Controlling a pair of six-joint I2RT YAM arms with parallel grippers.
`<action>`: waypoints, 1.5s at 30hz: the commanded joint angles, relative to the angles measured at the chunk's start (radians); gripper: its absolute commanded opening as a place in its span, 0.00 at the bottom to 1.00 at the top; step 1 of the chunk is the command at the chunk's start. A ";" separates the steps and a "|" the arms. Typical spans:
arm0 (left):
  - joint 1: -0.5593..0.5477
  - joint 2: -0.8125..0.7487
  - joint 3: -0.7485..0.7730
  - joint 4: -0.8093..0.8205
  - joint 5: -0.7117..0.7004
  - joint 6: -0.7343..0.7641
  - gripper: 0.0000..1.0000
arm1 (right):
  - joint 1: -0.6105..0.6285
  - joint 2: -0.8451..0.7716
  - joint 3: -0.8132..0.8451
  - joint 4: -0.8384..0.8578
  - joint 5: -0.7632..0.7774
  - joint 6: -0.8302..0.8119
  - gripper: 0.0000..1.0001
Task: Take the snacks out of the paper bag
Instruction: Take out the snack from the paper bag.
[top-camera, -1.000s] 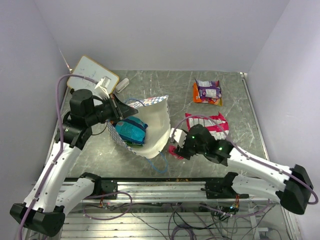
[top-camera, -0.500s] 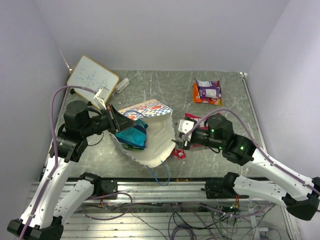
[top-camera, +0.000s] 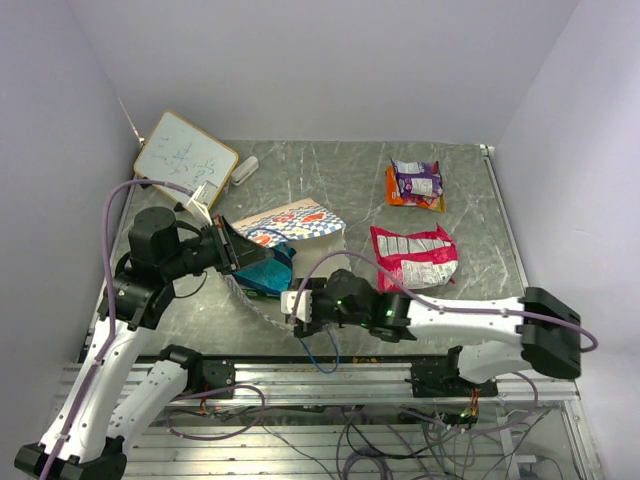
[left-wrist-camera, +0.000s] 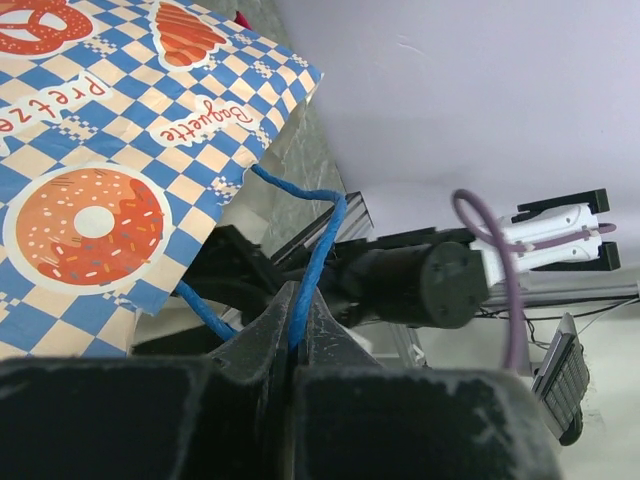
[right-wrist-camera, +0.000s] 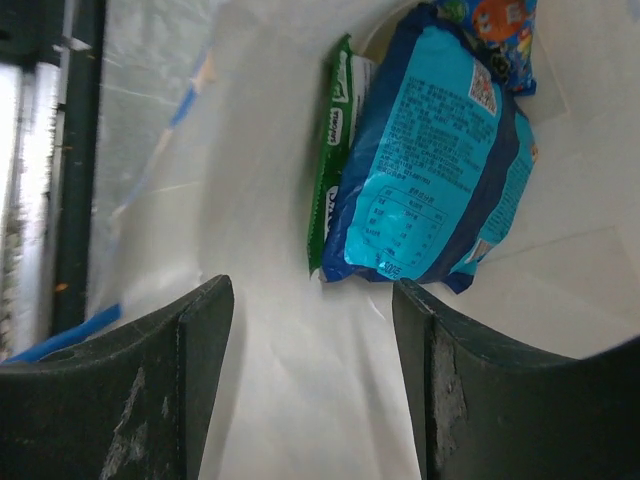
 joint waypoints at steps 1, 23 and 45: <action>-0.008 -0.023 0.025 -0.041 0.005 -0.005 0.07 | 0.005 0.123 -0.024 0.290 0.088 -0.020 0.65; -0.008 0.049 0.107 -0.117 0.025 0.057 0.07 | -0.081 0.401 0.104 0.395 0.258 -0.060 0.49; -0.008 0.084 0.153 -0.137 0.029 0.099 0.07 | -0.140 0.570 0.158 0.495 0.175 -0.106 0.21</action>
